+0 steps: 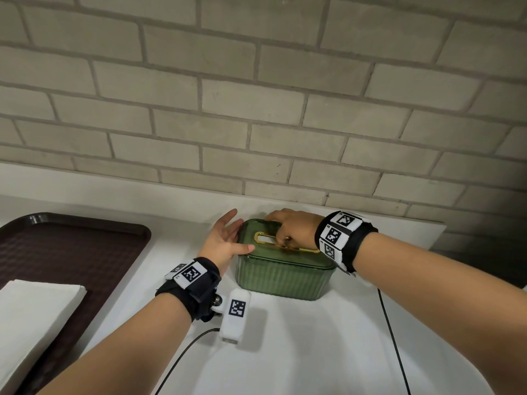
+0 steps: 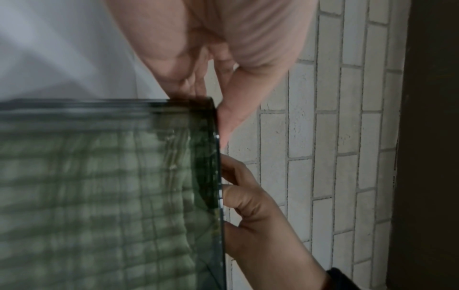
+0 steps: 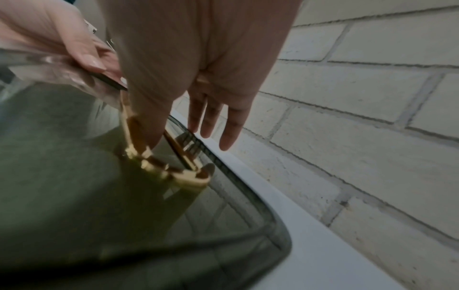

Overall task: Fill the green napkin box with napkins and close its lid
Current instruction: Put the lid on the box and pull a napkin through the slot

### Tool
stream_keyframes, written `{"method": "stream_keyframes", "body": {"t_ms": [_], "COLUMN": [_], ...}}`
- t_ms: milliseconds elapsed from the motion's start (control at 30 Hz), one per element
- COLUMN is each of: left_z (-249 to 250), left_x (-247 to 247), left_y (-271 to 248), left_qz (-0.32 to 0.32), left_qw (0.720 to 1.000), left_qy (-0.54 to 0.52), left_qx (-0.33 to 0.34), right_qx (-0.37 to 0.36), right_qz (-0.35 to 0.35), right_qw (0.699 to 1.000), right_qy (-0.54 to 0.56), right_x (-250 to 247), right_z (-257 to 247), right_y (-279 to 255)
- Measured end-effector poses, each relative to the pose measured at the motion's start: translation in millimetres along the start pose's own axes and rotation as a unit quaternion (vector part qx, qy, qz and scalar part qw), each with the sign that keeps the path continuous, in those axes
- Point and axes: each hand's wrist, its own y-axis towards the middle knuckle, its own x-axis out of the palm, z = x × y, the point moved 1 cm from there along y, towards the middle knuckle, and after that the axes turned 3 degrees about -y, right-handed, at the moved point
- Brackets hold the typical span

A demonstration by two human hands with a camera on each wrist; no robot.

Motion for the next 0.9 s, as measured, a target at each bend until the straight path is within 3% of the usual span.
{"method": "stream_keyframes", "body": {"t_ms": [300,467,633,733,900], "left_z": [2.8,3.1,1.6,2.0,-1.4], "left_x": [1.1,3.1,2.7,2.6,-0.4], "left_y": [-2.6,-3.7,-4.9,-6.4,-3.0], "left_qz": [-0.009,-0.009,-0.005,-0.002,0.001], "left_qw": [1.0,1.0,1.0,1.0,0.999], "left_qy": [0.006,0.012,0.02,0.017,0.044], "left_qx": [0.004,0.003,0.005,0.006,0.013], "right_qx": [-0.044,0.01,-0.034,-0.112,-0.166], "right_qz": [-0.024,-0.021,-0.024,-0.023,-0.008], "right_qw": [0.999,0.998,0.998,0.985,0.967], "right_qy": [0.007,0.065,-0.037,-0.128,-0.193], "right_x": [-3.3,-3.0,-2.7,-0.7,6.0], "right_z": [7.2,-0.2,-4.8,-2.9,10.3], "right_y": [-3.9,2.6,5.6,6.2,7.6]}}
